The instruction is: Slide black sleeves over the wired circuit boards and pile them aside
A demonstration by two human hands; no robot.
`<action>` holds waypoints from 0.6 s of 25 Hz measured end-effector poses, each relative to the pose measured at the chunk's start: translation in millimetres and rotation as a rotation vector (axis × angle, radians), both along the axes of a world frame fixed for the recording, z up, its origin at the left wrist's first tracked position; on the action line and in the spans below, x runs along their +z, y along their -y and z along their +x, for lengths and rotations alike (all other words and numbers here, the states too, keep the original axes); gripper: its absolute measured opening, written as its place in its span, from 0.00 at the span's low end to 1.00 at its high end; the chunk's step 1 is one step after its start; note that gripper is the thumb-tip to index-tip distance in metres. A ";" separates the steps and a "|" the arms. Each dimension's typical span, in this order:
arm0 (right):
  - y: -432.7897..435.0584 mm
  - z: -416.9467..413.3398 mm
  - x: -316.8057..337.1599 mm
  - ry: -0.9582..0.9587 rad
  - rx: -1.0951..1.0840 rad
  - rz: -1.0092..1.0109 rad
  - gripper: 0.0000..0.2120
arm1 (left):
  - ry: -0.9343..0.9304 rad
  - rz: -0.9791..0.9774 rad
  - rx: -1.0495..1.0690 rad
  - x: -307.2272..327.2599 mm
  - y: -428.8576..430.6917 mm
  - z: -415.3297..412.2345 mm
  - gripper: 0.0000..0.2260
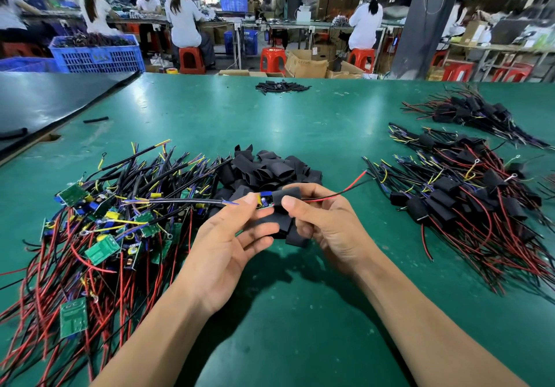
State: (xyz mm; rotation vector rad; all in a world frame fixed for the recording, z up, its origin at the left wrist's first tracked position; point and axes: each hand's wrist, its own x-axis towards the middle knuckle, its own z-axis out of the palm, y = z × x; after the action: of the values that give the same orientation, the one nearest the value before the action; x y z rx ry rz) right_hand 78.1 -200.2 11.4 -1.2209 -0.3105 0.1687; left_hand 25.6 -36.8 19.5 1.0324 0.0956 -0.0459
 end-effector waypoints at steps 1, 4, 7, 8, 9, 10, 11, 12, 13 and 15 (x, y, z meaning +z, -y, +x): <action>1.1 0.5 0.2 -0.008 -0.004 0.002 0.08 | 0.018 0.007 -0.017 0.2 -0.5 -0.3 0.13; 3.8 1.6 1.8 -0.034 0.005 0.018 0.07 | 0.050 0.017 -0.035 1.3 -0.9 -1.0 0.09; 5.0 0.6 2.2 -0.046 0.064 0.054 0.08 | 0.053 0.031 -0.009 1.7 1.1 -2.1 0.09; 5.2 0.1 2.2 -0.050 0.086 0.065 0.10 | 0.047 0.032 0.003 2.0 1.5 -2.4 0.09; 5.1 -0.6 2.1 -0.058 0.102 0.071 0.12 | 0.044 0.038 0.011 2.3 1.9 -2.8 0.09; 5.1 -1.1 1.8 -0.066 0.108 0.076 0.14 | 0.042 0.046 0.014 3.0 2.3 -3.2 0.09; 4.6 -1.2 1.6 -0.071 0.108 0.083 0.14 | 0.041 0.056 0.014 3.4 2.6 -3.4 0.10; 3.9 -1.2 1.5 -0.073 0.106 0.091 0.14 | 0.042 0.062 0.015 3.7 3.0 -3.6 0.10; 2.9 -1.3 1.4 -0.073 0.102 0.100 0.13 | 0.043 0.067 0.018 3.6 3.4 -3.6 0.11; 0.7 -2.1 1.2 -0.075 0.102 0.114 0.15 | 0.049 0.080 0.035 3.4 4.3 -3.7 0.11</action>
State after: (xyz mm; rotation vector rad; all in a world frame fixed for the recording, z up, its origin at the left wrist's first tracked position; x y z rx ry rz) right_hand 76.0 -200.9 12.6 -1.0843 -0.3137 0.2807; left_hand 21.9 -41.0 22.9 1.1112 0.0717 0.0153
